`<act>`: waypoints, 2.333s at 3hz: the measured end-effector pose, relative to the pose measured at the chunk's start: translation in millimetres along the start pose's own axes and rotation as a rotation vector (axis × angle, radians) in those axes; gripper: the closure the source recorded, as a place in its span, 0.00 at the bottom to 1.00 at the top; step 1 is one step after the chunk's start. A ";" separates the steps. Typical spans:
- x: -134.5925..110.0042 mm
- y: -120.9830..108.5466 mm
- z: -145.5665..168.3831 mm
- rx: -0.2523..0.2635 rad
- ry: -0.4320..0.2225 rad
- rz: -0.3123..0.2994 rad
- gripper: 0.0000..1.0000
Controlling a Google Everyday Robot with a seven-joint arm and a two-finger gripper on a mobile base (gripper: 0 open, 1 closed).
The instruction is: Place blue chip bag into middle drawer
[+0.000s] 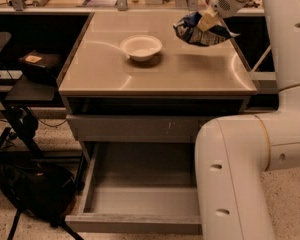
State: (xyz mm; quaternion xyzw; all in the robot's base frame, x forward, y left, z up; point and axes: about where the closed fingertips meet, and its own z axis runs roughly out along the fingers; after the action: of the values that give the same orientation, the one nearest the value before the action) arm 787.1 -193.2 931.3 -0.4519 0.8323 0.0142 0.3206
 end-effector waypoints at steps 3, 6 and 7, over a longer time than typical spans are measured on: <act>120.0 12.0 13.5 -0.031 0.153 0.277 1.00; 11.8 62.6 -51.9 0.087 0.090 0.155 1.00; 6.0 59.2 -47.7 0.096 0.071 0.155 1.00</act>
Offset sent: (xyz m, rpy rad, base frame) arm -0.0257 -0.0313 -0.0424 0.0142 0.1310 -0.1059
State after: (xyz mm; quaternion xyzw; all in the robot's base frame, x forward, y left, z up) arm 714.9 -177.6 950.1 -0.3705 0.8754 -0.0168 0.3101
